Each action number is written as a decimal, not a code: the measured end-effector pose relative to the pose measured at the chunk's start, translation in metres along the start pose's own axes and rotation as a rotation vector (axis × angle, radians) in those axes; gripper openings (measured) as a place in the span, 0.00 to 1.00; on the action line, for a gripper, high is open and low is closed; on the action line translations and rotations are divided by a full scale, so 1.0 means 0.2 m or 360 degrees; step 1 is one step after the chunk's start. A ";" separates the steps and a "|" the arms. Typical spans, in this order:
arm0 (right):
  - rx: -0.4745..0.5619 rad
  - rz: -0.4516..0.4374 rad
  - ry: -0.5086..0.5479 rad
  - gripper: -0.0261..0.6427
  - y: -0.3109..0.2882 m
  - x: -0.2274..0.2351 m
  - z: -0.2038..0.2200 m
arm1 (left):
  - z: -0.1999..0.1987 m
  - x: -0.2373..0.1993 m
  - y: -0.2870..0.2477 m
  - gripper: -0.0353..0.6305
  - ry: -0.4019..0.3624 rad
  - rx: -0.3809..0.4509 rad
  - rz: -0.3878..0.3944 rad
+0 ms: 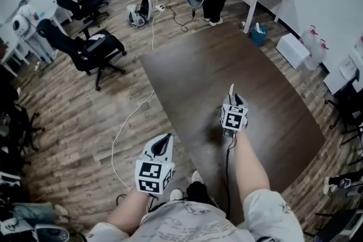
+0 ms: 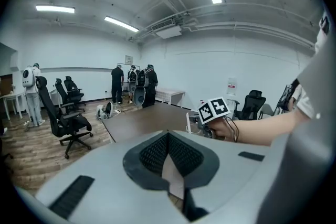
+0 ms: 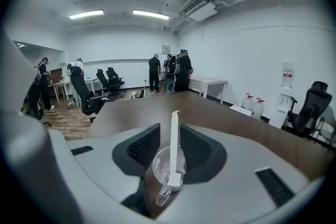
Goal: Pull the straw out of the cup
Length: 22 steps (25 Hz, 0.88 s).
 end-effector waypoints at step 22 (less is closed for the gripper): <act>0.0020 0.0058 -0.0002 0.12 -0.13 -0.02 -0.08 | 0.07 -0.12 -0.01 0.05 -0.0003 -0.0038 -0.0092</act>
Point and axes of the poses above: the fingertips, and each gripper's own axes: y backward along the fingers, x to its right, z out of its underside, the point moved 7 cm from there along y, backward along the fingers, and after that the axes turned 8 degrees about z, right-handed, at the moved point
